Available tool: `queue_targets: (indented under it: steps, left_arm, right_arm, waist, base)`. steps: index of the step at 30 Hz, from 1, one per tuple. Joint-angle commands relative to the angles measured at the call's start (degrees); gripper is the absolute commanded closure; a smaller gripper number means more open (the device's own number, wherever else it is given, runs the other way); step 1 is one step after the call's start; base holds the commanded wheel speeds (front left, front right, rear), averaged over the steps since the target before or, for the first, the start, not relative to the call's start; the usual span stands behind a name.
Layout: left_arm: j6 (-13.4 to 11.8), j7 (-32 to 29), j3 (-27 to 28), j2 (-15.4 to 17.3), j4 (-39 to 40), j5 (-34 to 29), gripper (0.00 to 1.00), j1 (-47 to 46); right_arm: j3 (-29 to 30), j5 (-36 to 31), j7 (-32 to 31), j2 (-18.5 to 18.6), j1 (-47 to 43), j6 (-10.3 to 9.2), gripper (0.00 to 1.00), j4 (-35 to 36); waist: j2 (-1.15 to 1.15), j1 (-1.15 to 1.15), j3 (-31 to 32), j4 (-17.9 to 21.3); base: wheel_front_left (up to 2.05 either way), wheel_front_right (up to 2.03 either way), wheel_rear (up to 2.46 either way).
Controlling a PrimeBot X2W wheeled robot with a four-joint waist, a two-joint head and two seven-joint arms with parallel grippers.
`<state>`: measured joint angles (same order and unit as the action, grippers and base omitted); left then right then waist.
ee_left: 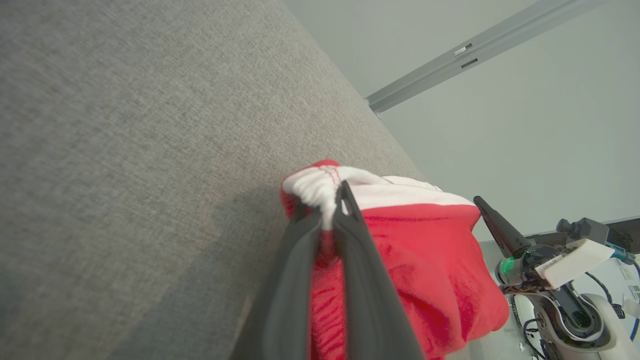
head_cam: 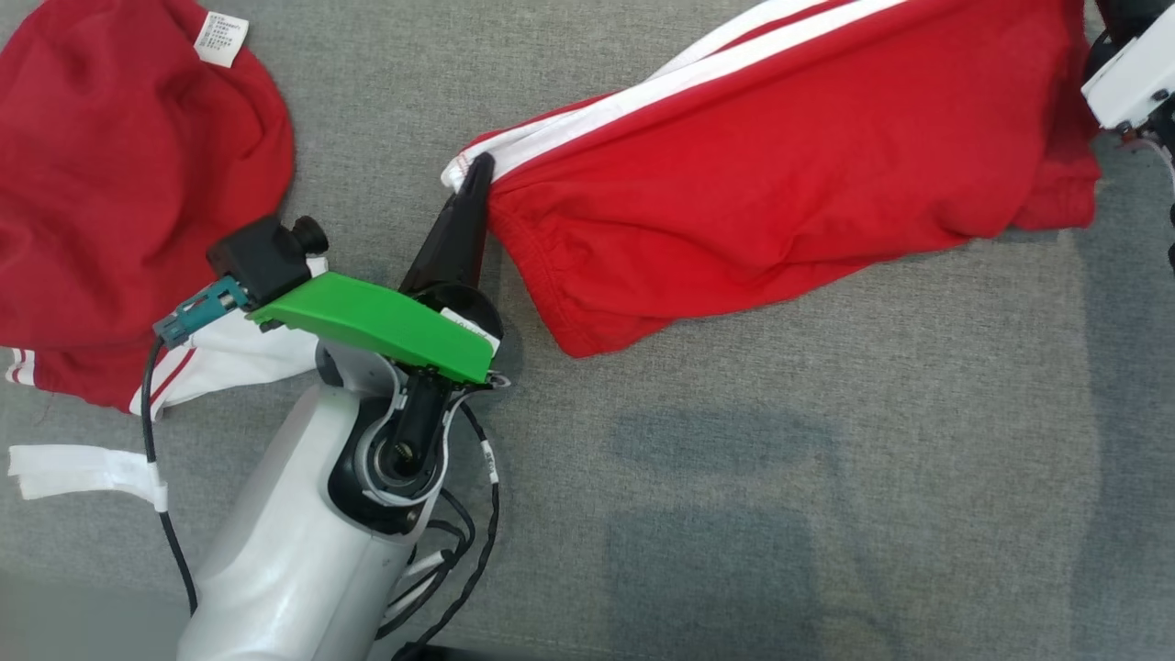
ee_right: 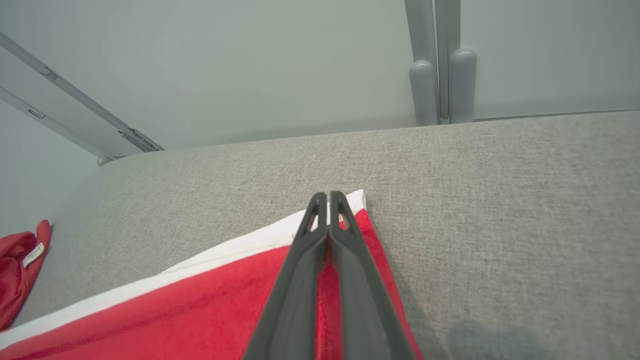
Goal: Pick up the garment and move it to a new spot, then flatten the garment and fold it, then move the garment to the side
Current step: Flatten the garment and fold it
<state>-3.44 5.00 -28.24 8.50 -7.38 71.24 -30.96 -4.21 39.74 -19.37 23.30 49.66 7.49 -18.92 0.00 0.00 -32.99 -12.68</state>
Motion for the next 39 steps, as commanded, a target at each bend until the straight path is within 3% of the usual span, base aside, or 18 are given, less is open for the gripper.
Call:
queue_targets:
  steps: [1,17,18,19,20,21,24,28,34,39]
  left_arm:
    - [0.4,-0.2,-0.1,-0.1,-0.2,-0.3,1.00,-1.2]
    - [1.1,-0.7,-3.2,-2.2,-6.2,-2.7,0.98,-6.3]
    - [1.1,-0.9,-3.5,-2.2,-6.5,-2.9,0.85,-6.6]
    - [0.5,-1.2,-4.1,-1.8,-7.0,-3.7,0.27,-7.0]
    - [0.1,-0.9,-4.4,-1.2,-7.3,-4.9,0.00,-7.4]
    - [-0.3,-0.8,-4.6,-1.1,-7.5,-5.4,0.00,-7.4]
    - [-1.3,0.1,-5.2,-0.2,-7.7,-7.3,0.00,-7.6]
    - [-2.9,0.5,-5.7,0.9,-6.4,-8.9,0.00,-6.0]
    - [-6.1,0.8,-7.6,4.6,-0.9,-12.9,0.00,-2.3]
    - [-8.7,1.2,-9.3,7.9,3.4,-16.8,0.00,0.1]
  right_arm:
    - [0.1,-0.6,0.5,0.6,1.1,0.00,1.00,-0.8]
    - [-4.6,-3.9,2.4,2.2,11.7,0.00,1.00,-14.8]
    - [-5.1,-4.1,2.6,2.4,12.0,0.00,1.00,-15.1]
    - [-6.0,-4.0,3.0,2.1,12.0,0.00,0.85,-15.5]
    - [-6.9,-4.1,2.9,1.9,11.9,0.00,0.26,-15.4]
    - [-7.4,-4.2,3.1,1.8,11.9,0.00,0.00,-15.6]
    - [-10.0,-2.3,1.7,0.6,11.4,0.01,0.00,-14.5]
    - [-13.3,0.4,-0.5,2.4,9.4,0.00,0.00,-10.4]
    - [-16.1,3.2,-5.8,8.8,3.9,0.00,0.00,-1.2]
    - [-14.8,2.6,-7.9,12.1,0.8,0.00,0.00,2.0]
  waist:
    - [0.00,0.00,-0.9,-1.0]
    - [0.00,0.00,-1.2,-2.3]
    - [0.00,0.00,-1.2,-2.2]
    - [0.00,0.00,-0.9,-2.0]
    - [0.00,0.00,-0.8,-1.9]
    - [0.00,0.00,-0.6,-1.6]
    - [0.00,0.00,0.3,-0.6]
    - [0.00,0.00,2.1,1.1]
    - [0.00,0.00,5.6,2.7]
    - [0.00,0.00,7.2,2.4]
  base:
    - [0.00,0.00,0.00]
    - [0.00,0.00,0.00]
    - [0.00,0.00,0.00]
    - [0.00,0.00,0.00]
    - [0.00,0.00,0.00]
    - [0.00,0.00,0.00]
    - [0.00,0.00,0.00]
    - [0.00,0.00,0.00]
    - [0.00,0.00,0.00]
    - [0.00,0.00,0.00]
